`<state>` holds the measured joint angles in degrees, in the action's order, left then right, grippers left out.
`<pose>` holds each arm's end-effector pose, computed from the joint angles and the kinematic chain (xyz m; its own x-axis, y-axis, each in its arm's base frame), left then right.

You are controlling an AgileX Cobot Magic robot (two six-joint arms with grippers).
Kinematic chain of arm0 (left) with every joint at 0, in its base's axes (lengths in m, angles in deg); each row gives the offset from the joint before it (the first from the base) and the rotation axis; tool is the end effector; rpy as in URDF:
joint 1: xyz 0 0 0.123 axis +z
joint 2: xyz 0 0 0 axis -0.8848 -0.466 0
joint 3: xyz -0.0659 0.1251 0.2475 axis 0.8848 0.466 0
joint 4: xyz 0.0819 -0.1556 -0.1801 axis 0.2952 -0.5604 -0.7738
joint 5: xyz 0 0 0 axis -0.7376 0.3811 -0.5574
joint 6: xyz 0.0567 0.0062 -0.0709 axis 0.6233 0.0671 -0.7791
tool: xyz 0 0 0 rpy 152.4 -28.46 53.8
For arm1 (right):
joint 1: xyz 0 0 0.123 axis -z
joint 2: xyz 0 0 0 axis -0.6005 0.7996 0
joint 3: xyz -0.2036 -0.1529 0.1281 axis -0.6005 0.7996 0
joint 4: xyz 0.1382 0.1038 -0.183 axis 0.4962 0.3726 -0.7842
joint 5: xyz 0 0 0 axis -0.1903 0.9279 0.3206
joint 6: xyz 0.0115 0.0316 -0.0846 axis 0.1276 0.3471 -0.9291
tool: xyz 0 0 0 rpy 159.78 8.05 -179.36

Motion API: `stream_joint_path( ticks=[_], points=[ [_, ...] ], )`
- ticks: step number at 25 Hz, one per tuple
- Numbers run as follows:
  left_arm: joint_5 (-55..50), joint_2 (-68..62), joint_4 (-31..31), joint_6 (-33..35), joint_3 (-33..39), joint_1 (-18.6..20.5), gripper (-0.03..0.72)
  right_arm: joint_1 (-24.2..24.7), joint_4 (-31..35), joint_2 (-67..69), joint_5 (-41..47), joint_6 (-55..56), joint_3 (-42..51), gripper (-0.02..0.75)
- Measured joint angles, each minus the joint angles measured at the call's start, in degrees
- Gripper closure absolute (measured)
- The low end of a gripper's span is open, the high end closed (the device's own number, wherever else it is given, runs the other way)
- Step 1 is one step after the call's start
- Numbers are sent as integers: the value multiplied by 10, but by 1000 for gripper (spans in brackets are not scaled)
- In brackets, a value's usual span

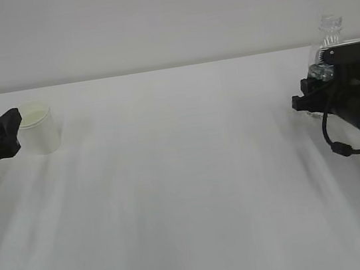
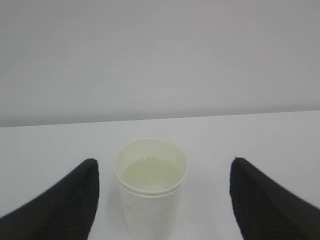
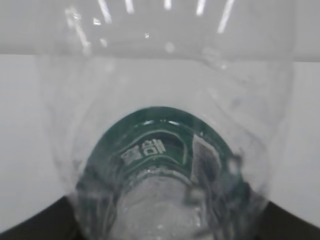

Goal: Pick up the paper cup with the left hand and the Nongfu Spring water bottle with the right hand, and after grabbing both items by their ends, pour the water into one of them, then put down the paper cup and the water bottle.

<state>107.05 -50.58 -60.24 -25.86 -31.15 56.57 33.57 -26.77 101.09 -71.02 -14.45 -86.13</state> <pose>0.2963 -0.0315 0.1537 -0.0854 -0.0451 -0.9953 0.1163 0.9917 -0.0549 0.3802 0.0171 0.0978 -0.3167 -0.0864 -0.9446 -0.0264 0.9963 -0.0823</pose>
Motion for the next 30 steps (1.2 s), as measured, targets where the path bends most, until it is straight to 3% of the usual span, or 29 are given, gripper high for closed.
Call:
stream_joint_path(
  ticks=[14, 30],
  points=[
    [0, 0, 0, 0, 0, 0, 101, 28, -58, 42, -4, 25, -42, 351],
    [0, 0, 3, 7, 0, 0, 115, 28, -66, 127, -126, 35, -79, 352]
  ],
)
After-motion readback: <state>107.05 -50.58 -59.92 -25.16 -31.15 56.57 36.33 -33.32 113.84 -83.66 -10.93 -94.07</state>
